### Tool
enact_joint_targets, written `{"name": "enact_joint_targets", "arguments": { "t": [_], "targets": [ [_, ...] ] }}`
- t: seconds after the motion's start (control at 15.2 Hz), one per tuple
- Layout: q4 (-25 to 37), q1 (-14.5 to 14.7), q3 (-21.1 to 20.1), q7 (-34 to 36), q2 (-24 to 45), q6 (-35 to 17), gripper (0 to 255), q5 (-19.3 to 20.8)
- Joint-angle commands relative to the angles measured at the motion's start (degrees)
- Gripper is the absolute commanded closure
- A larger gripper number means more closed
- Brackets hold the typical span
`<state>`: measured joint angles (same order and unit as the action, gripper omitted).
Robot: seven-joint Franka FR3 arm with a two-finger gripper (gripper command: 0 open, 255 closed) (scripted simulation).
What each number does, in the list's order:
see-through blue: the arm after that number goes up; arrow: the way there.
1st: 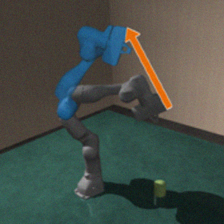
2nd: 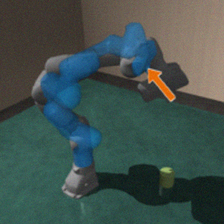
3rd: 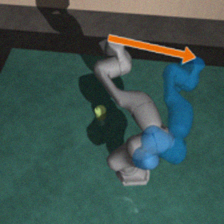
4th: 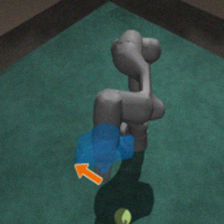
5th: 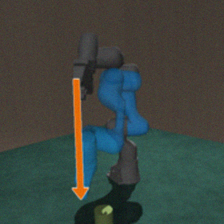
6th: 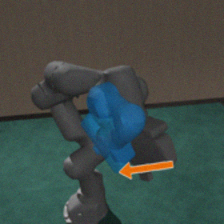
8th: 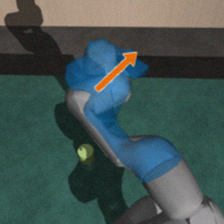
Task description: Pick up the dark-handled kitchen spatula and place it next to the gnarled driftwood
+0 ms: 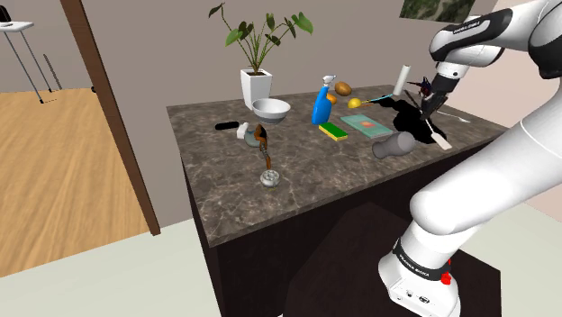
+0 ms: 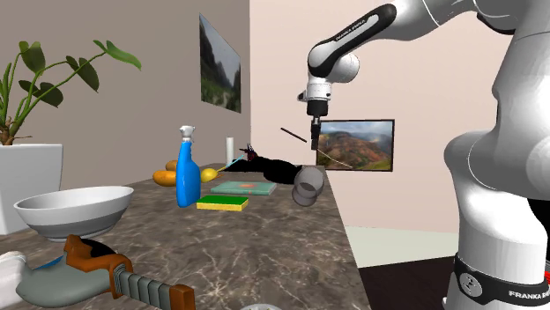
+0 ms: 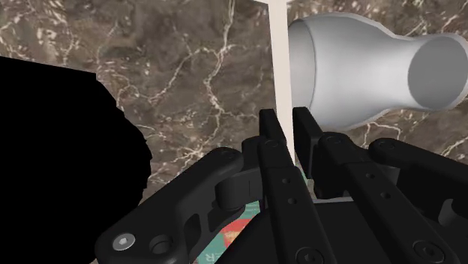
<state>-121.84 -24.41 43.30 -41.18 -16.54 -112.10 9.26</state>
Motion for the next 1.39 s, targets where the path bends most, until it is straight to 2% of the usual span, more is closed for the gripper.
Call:
{"name": "enact_joint_targets", "arguments": {
  "t": [0.0,0.73,1.32],
  "targets": [
    [-1.36,-0.05,0.29,-0.14,0.21,-1.56,255,0.00],
    [-7.48,0.38,2.50,-1.80,3.43,-10.36,255,-1.48],
    [-11.45,1.27,4.61,-4.50,7.84,-17.75,255,-4.60]
  ]
}}
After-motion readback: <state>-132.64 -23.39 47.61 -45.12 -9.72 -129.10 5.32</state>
